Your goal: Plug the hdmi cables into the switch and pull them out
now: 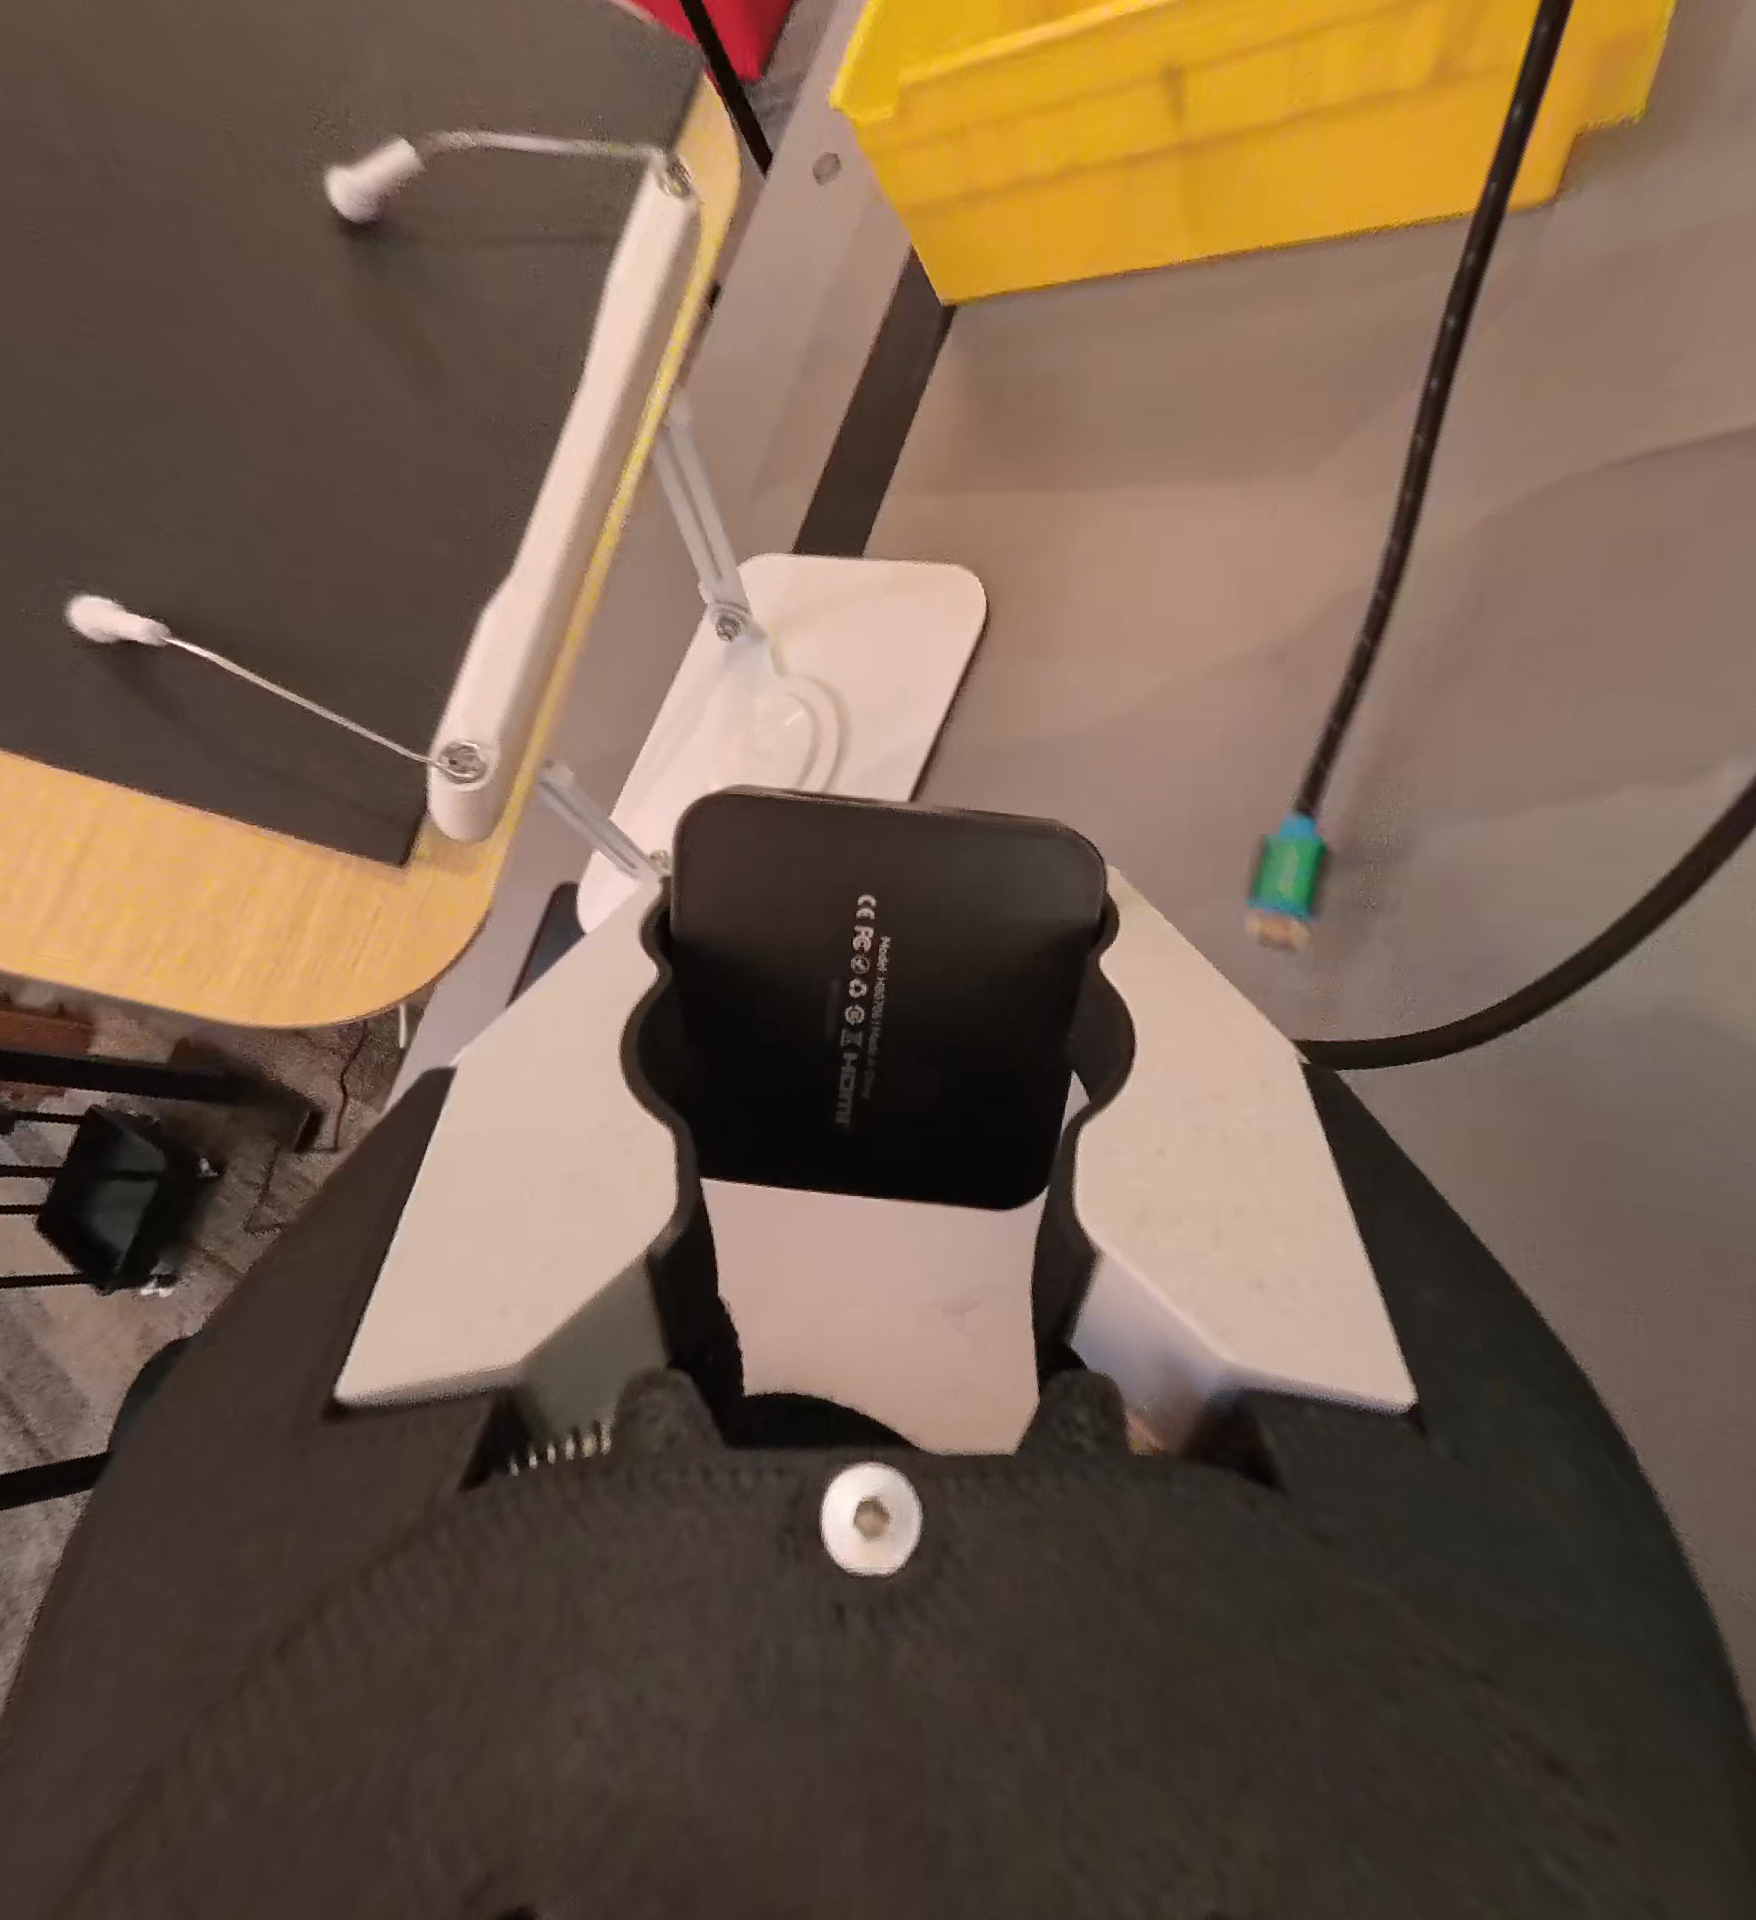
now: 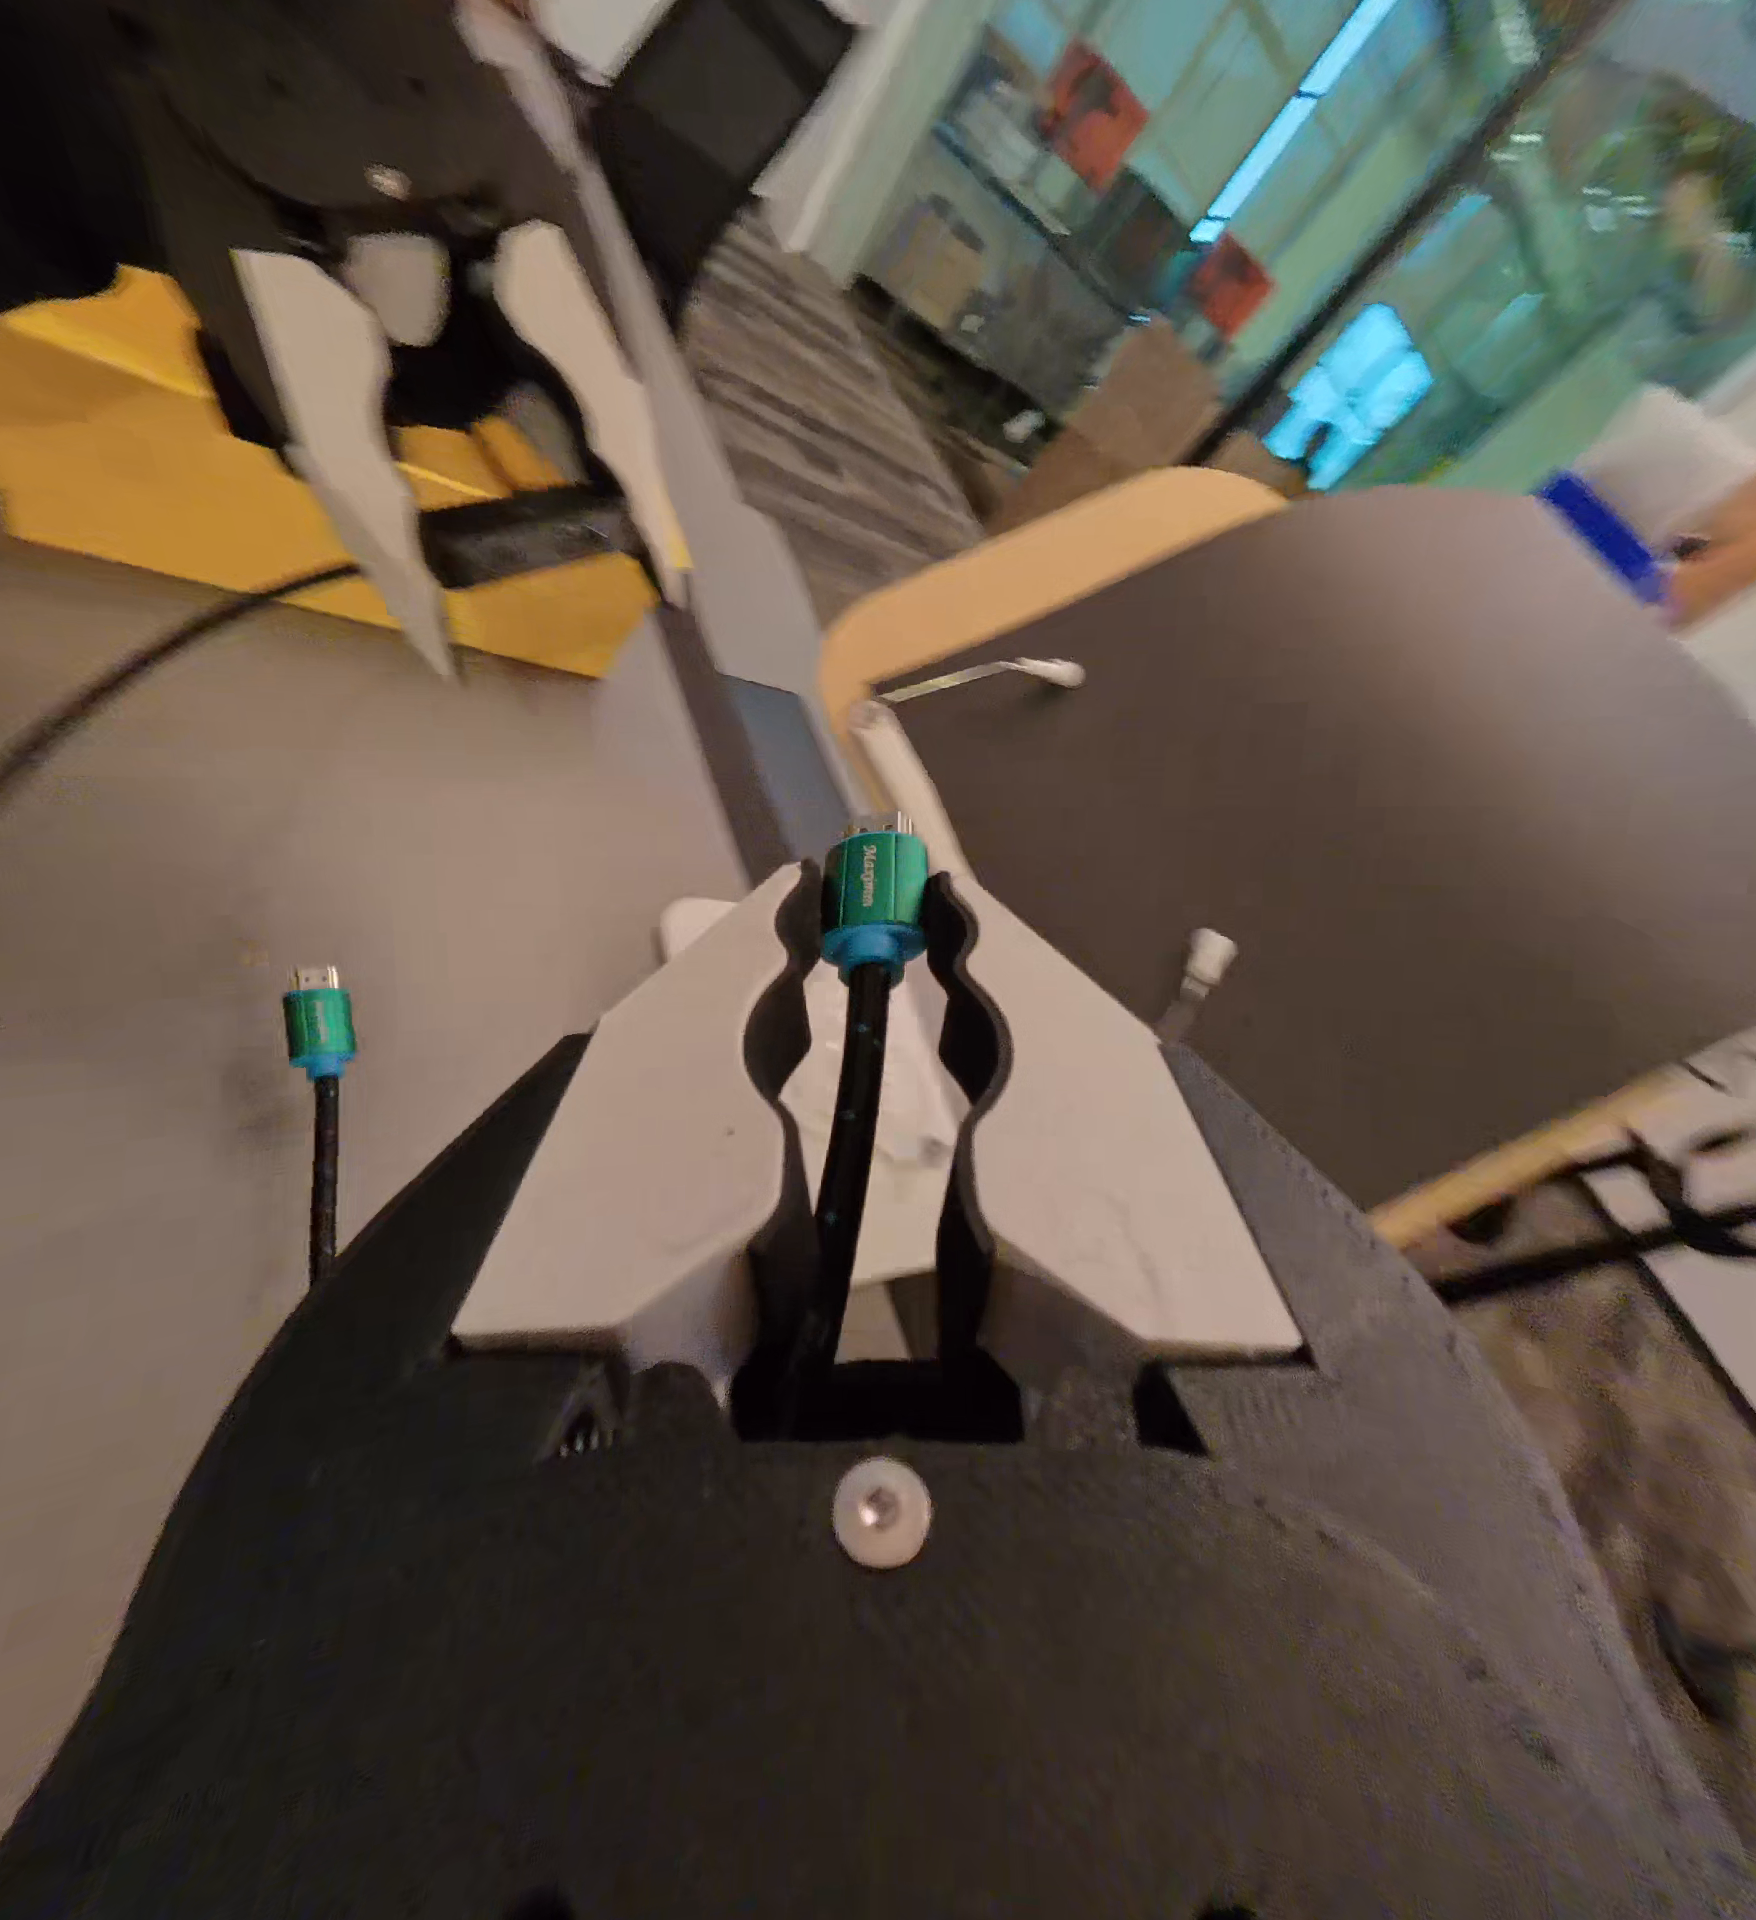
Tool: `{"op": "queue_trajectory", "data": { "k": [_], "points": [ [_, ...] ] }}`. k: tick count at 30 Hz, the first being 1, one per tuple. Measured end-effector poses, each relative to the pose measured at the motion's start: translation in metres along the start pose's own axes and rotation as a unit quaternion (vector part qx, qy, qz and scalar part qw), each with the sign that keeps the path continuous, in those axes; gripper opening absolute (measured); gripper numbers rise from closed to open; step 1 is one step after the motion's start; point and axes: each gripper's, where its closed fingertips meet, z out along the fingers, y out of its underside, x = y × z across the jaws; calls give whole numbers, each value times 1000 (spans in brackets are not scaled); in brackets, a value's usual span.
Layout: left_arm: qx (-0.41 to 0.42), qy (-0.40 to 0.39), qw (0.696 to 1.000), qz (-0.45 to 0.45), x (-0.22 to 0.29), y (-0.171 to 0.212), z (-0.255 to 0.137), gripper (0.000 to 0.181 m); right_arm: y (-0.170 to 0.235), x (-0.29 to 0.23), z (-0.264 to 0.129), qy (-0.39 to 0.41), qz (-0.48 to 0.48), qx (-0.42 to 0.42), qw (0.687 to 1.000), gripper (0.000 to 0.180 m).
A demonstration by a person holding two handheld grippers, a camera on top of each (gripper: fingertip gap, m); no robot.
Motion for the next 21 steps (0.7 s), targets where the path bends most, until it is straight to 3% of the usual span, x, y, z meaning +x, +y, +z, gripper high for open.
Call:
{"op": "queue_trajectory", "data": {
  "k": [1, 7, 11, 16, 21],
  "points": [
    [8, -5, 1000, -3, -2, -3, -4, 73, 3, 16, -16, 30, 2, -5, 1000, 19],
    [1, -52, 999, -13, -22, 2, -21, 73, 33, 96, -125, 230, -6, -53, 972, 19],
    [-3, -60, 998, -12, -25, 3, -23, 73, 59, 120, -179, 301, 3, -68, 951, 19],
    [-17, -54, 998, -3, -21, 7, -15, 73, 104, 134, -212, 338, 37, -97, 936, 18],
    [-25, -41, 999, 5, -15, 9, -6, 74, 162, 135, -204, 329, 41, -188, 925, 19]
  ]
}}
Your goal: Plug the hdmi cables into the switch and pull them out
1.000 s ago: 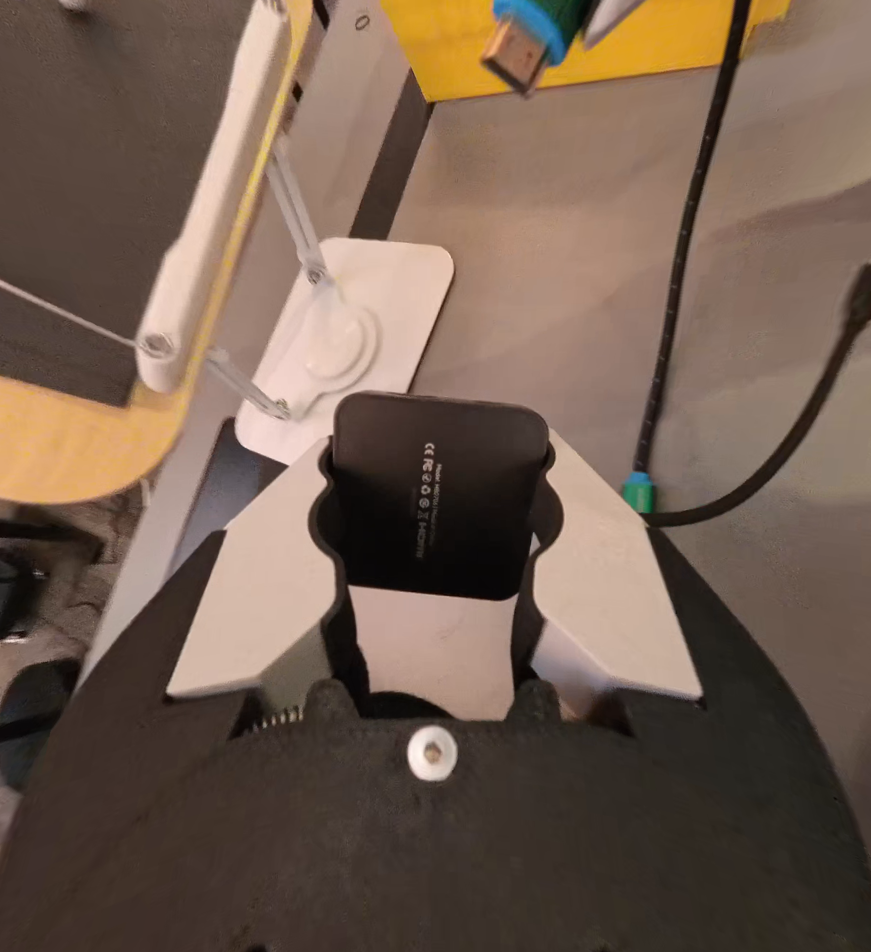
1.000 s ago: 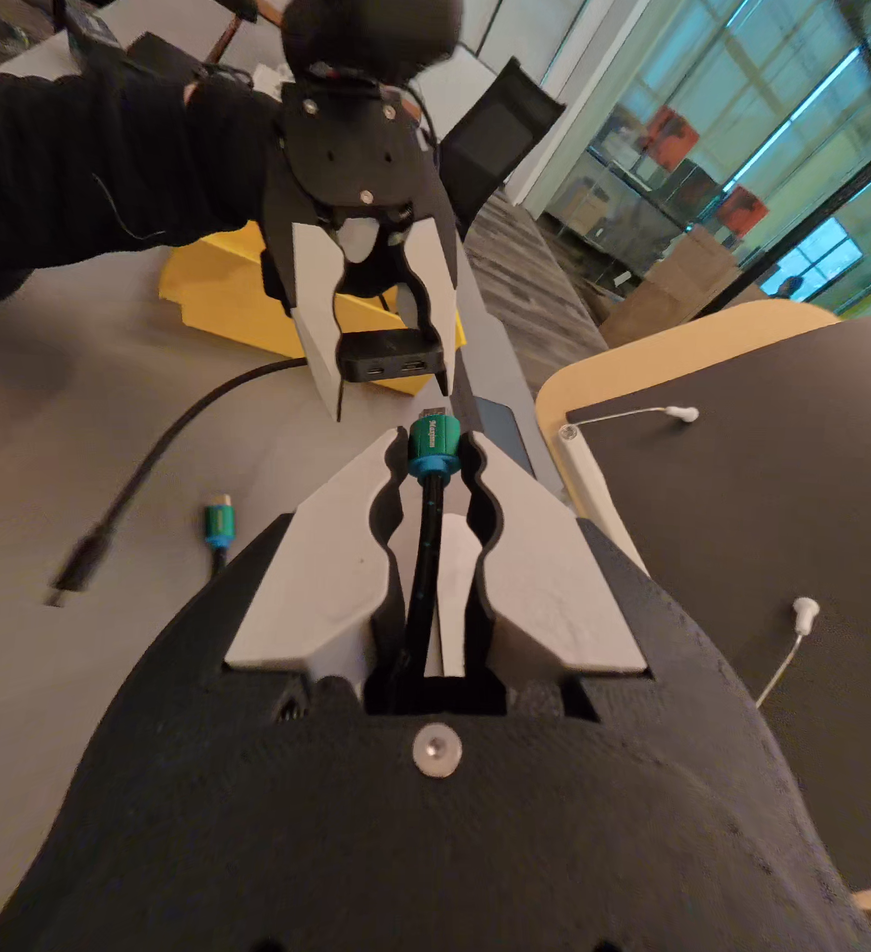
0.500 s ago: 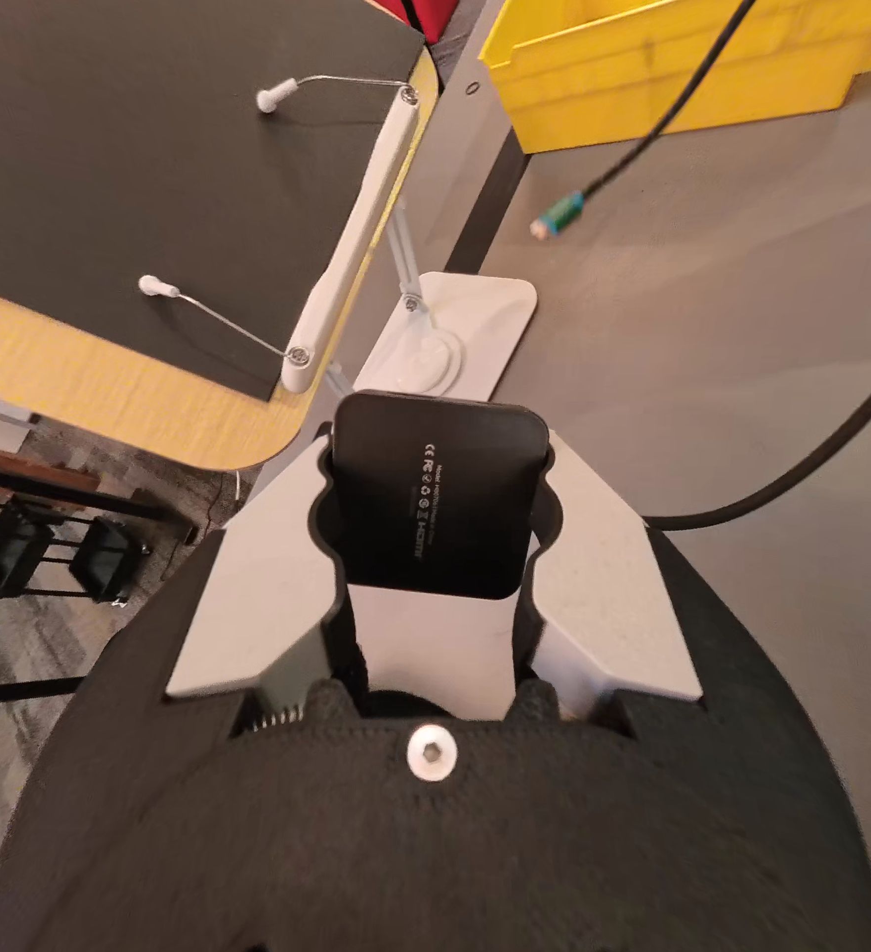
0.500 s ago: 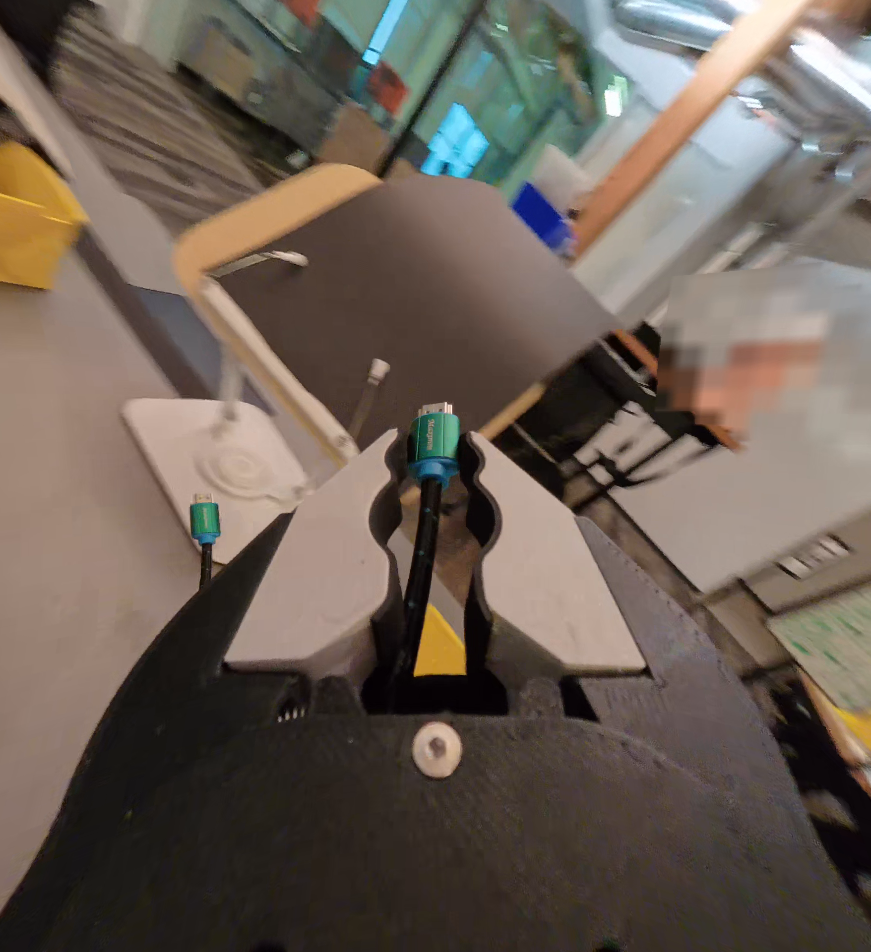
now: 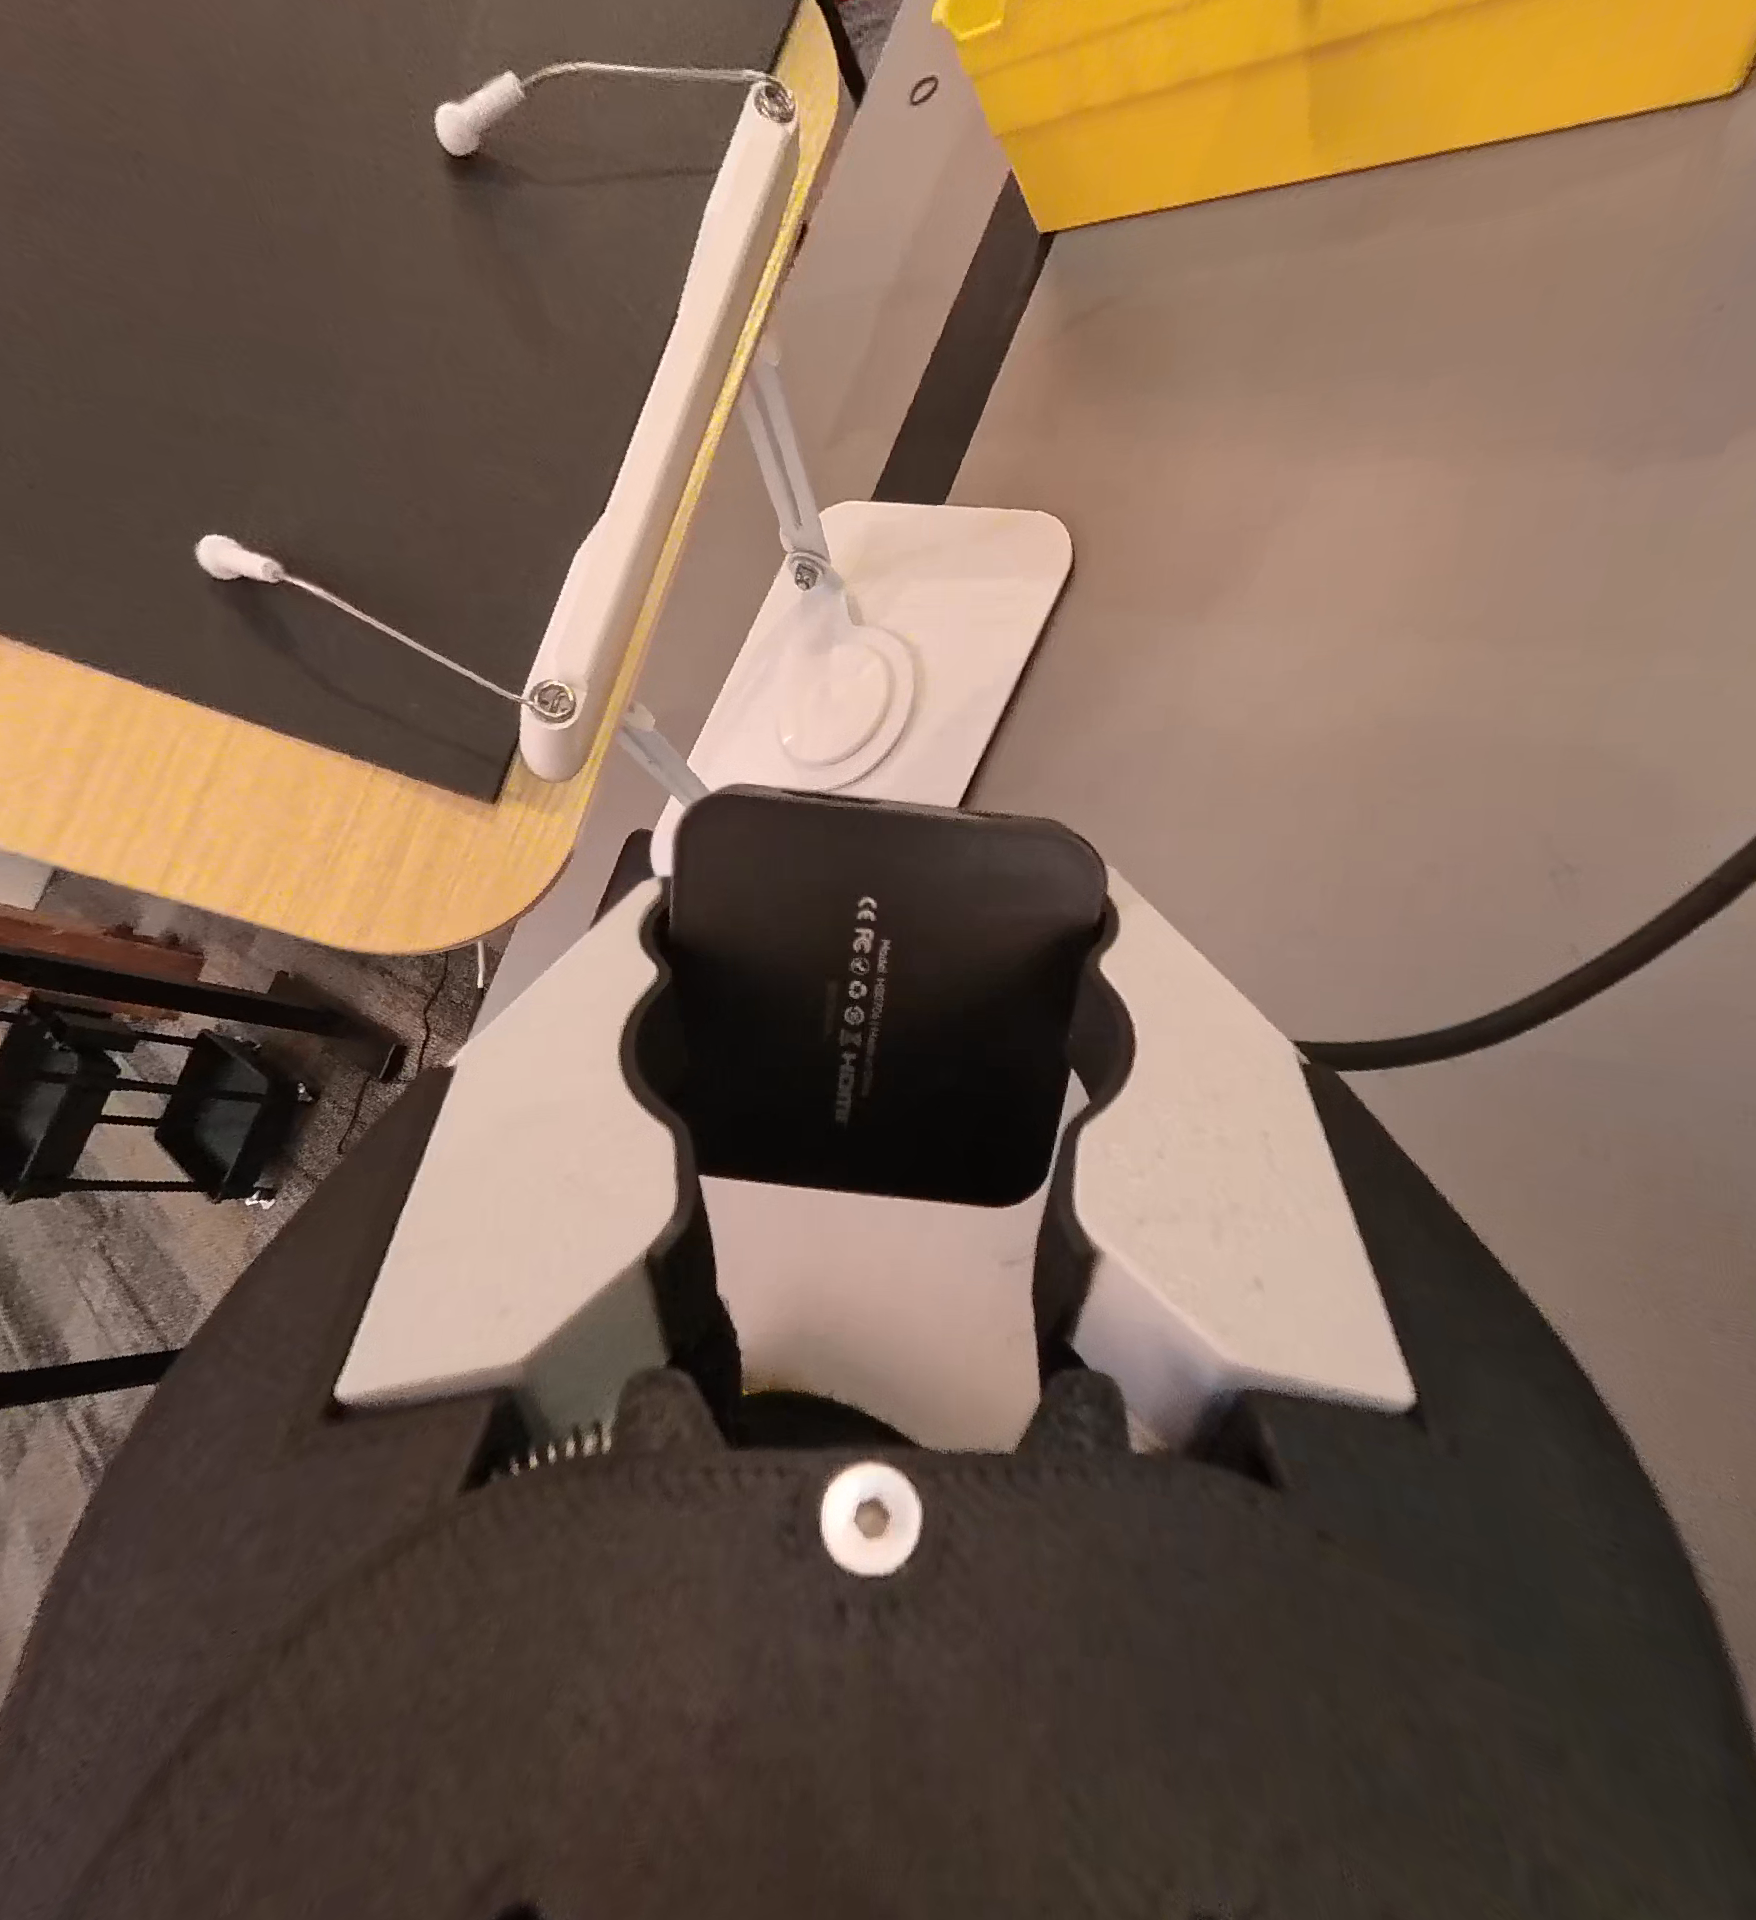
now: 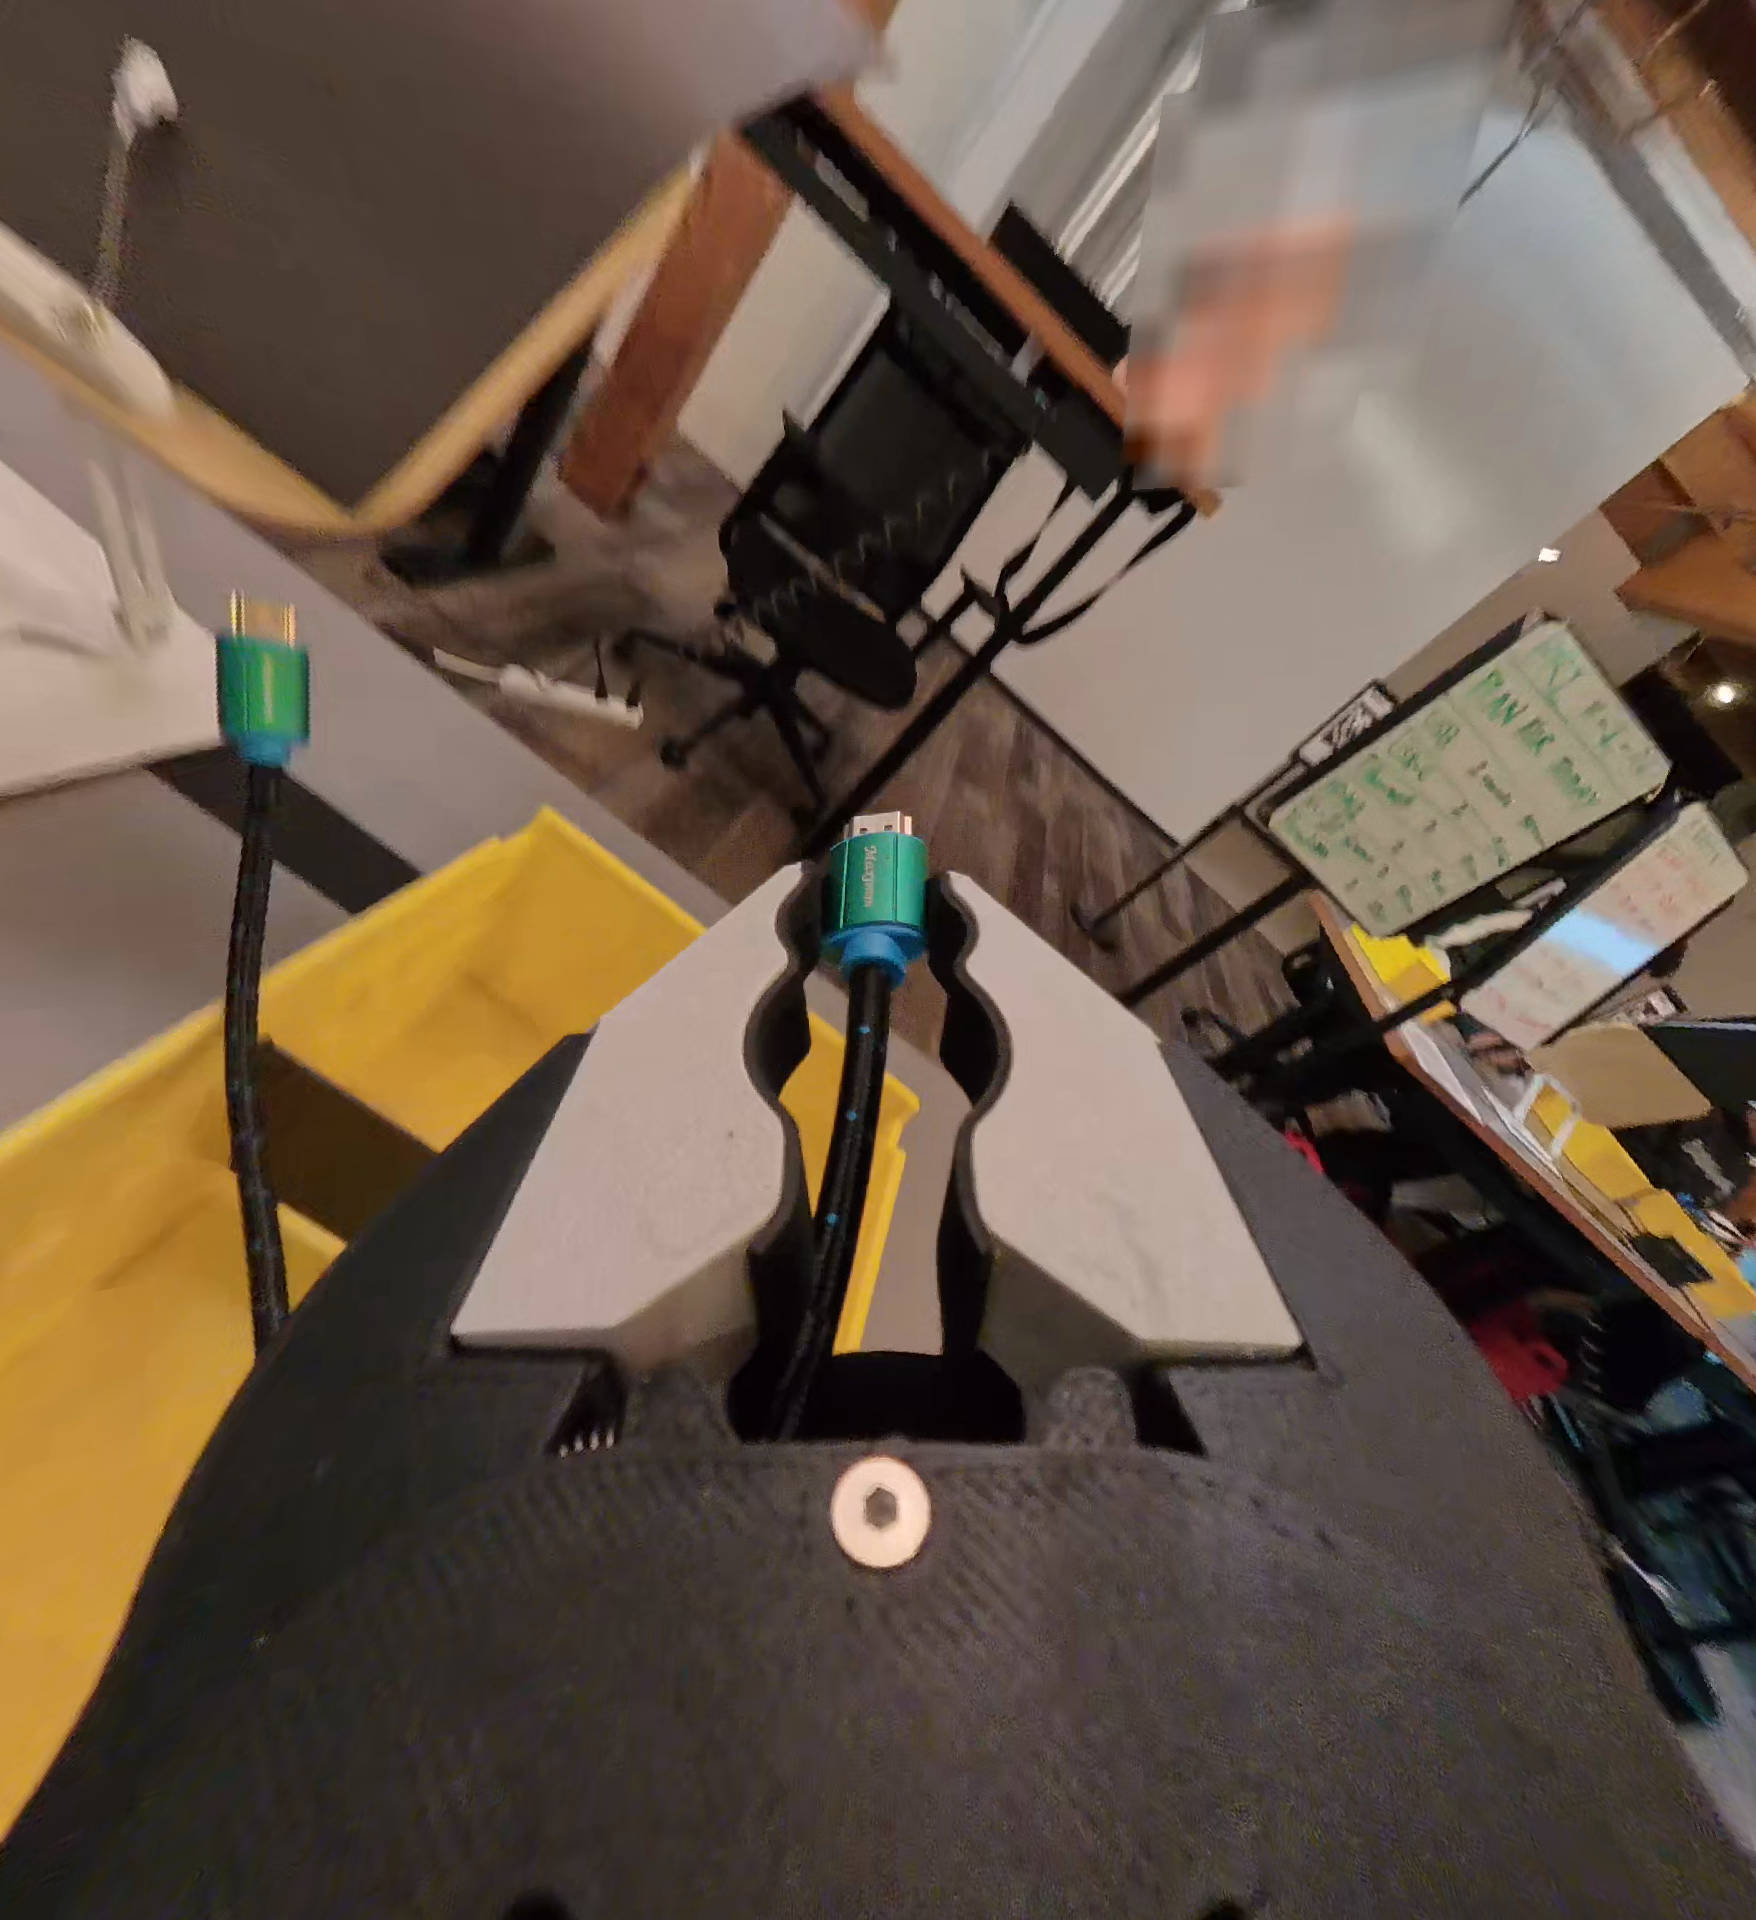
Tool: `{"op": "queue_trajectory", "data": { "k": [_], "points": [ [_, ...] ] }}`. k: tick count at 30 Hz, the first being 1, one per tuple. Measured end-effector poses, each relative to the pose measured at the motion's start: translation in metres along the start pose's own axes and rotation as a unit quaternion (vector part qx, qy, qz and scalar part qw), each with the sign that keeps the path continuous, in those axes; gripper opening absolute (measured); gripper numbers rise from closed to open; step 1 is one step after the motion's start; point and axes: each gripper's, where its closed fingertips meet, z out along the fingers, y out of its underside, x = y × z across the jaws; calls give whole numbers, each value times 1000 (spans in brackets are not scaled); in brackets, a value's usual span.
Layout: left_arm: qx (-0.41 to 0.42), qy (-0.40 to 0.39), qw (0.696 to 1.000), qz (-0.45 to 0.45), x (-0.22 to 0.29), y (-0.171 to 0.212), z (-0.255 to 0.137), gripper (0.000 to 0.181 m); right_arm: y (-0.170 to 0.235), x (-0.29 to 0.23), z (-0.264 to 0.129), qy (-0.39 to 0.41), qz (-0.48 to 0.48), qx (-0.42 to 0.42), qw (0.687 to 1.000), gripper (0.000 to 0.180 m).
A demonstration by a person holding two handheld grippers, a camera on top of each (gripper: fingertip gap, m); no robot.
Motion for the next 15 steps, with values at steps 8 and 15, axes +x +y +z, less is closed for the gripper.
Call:
{"op": "queue_trajectory", "data": {
  "k": [8, 15],
  "points": [
    [-9, 6, 1000, 0, 2, 5, 3, 74, 79, -41, 26, -98, 5, -157, 983, 19],
    [-17, 15, 1000, 8, 7, 7, 7, 74, 148, -81, 19, -185, 52, -310, 931, 21]
  ]
}}
